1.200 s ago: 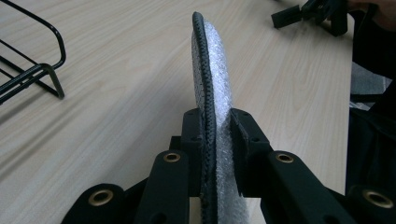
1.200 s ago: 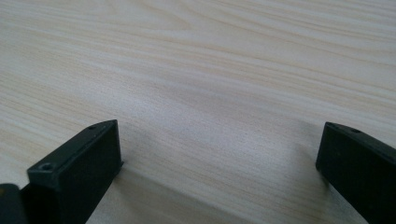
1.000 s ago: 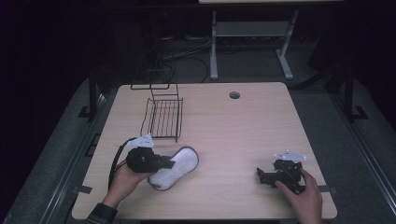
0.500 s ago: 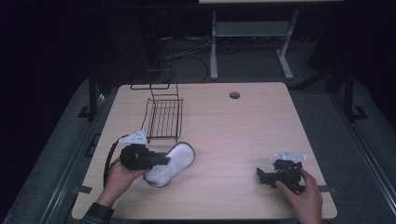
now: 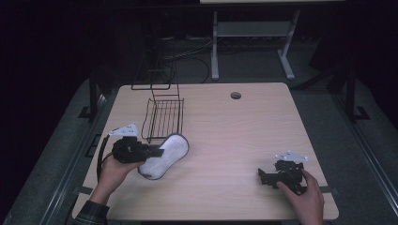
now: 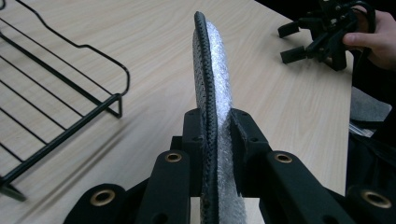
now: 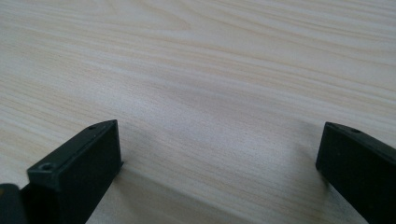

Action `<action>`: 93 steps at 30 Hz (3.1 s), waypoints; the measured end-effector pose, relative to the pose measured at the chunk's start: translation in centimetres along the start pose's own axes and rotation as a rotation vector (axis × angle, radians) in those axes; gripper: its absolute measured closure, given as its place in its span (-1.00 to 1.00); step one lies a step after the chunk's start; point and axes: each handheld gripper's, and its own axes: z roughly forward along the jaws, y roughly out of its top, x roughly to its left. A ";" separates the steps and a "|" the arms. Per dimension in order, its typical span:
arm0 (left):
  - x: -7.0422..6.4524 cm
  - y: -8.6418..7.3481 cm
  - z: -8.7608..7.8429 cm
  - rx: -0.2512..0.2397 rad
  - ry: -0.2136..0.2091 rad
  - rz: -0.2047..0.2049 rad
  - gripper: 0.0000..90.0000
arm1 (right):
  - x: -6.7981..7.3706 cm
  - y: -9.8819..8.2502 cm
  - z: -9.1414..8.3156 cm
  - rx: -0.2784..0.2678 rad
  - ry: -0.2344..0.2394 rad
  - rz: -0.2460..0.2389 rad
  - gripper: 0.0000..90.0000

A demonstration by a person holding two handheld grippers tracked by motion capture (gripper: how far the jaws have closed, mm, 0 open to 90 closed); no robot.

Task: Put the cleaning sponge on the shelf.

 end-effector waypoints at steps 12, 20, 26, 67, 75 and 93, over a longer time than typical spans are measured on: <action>1.5 0.5 -0.4 -0.005 0.033 -0.016 0.71 | 0.0 0.0 0.0 0.000 0.000 0.000 -1.00; 2.9 0.6 -0.9 -0.016 0.054 -0.038 0.71 | 0.0 0.0 0.0 0.000 0.000 0.000 -1.00; 3.8 1.0 -1.0 -0.017 0.075 -0.044 0.71 | 0.0 0.0 0.0 0.000 0.000 0.000 -1.00; 9.5 5.3 -1.0 -0.059 0.156 -0.068 0.71 | 0.0 0.0 0.0 0.000 0.000 0.000 -1.00; 10.8 5.8 -1.2 -0.066 0.167 -0.086 0.71 | 0.0 0.0 0.0 0.000 0.000 0.000 -1.00; 13.8 6.3 0.5 -0.060 0.177 -0.141 0.71 | 0.0 0.0 0.0 -0.001 0.000 -0.001 -1.00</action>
